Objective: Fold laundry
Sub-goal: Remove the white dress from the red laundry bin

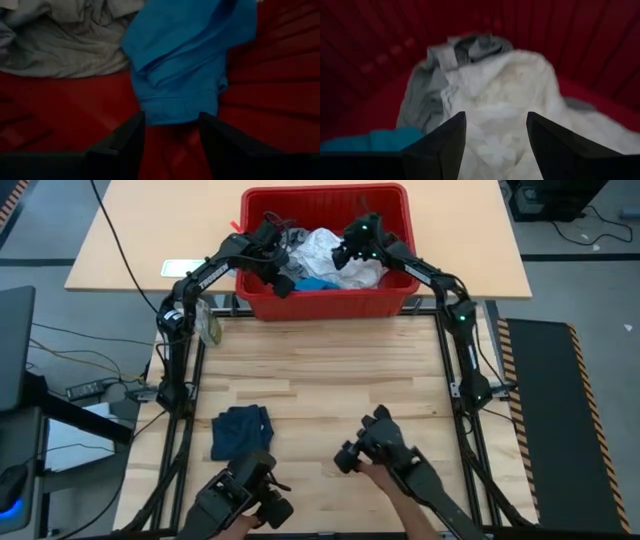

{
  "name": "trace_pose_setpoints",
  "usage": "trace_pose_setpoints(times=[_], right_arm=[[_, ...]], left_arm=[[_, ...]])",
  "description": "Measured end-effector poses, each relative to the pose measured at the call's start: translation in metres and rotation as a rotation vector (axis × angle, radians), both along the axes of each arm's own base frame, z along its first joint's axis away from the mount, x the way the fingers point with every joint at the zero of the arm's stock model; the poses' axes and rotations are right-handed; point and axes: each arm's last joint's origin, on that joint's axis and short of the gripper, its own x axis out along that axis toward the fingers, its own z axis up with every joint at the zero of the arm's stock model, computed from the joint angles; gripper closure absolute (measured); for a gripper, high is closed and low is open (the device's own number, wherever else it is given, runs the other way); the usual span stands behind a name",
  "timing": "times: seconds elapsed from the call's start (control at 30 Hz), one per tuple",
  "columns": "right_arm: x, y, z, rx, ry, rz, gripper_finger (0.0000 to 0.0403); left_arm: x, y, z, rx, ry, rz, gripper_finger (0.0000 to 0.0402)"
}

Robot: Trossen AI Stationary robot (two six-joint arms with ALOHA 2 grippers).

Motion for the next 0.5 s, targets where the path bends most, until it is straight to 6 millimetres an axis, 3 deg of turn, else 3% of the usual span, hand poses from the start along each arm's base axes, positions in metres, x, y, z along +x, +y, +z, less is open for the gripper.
trace_pose_setpoints(times=[0.3,0.4,0.5], right_arm=[[0.013,-0.013,-0.035,0.056,0.163,0.015,0.0175],[0.011,-0.016,-0.043,0.055,0.208,-0.032,0.0197],[0.007,-0.019,-0.047,0.068,0.222,-0.044,0.0251]], left_arm=[[-0.006,0.006,0.001,0.016,-0.003,0.033,0.0214],[-0.008,0.009,0.001,0.025,-0.01,0.038,0.0214],[-0.01,0.012,0.002,0.034,-0.023,0.044,0.0214]])
